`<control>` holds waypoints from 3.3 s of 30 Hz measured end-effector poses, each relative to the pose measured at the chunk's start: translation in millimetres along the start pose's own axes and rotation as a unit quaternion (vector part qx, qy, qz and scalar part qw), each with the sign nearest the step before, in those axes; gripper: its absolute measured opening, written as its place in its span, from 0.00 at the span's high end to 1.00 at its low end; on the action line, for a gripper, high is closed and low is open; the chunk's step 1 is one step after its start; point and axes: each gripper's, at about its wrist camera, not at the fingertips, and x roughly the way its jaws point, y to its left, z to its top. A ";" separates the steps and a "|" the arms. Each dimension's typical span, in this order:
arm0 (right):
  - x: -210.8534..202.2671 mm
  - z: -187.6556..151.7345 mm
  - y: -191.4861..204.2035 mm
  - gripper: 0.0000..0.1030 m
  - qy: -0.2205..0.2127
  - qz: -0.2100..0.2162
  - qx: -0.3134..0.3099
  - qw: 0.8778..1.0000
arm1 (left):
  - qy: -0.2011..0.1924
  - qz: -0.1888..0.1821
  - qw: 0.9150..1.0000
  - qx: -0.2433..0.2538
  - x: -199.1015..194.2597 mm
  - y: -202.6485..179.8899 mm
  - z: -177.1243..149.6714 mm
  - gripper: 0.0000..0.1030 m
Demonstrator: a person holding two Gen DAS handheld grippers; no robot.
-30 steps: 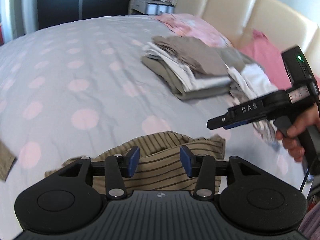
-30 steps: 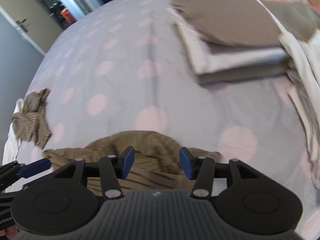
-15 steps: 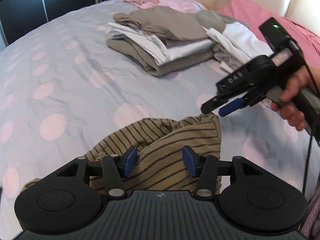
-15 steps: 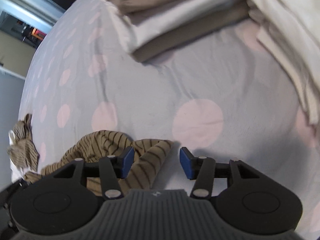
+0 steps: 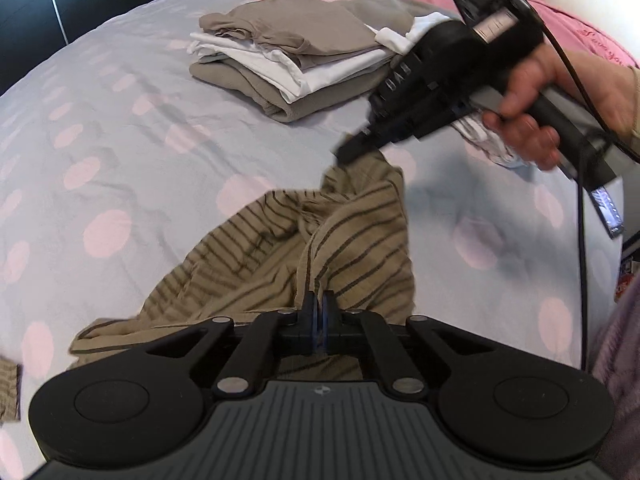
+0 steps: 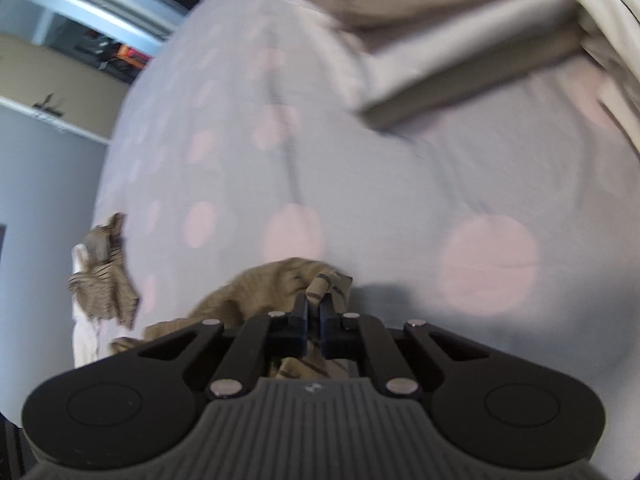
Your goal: Fold clothes
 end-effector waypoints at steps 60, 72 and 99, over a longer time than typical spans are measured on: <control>80.9 -172.1 155.2 0.69 0.026 -0.051 -0.341 0.938 | -0.018 -0.003 0.936 -0.352 -36.7 126.1 -142.8 0.48; 91.5 -169.8 151.3 0.66 0.043 -0.034 -0.337 0.940 | -0.017 -0.001 0.949 -0.315 -7.3 120.1 -131.6 0.65; 48.3 -155.4 152.8 0.62 0.015 0.012 -0.346 0.938 | -0.008 0.092 0.962 -0.255 -30.5 134.9 -127.0 0.99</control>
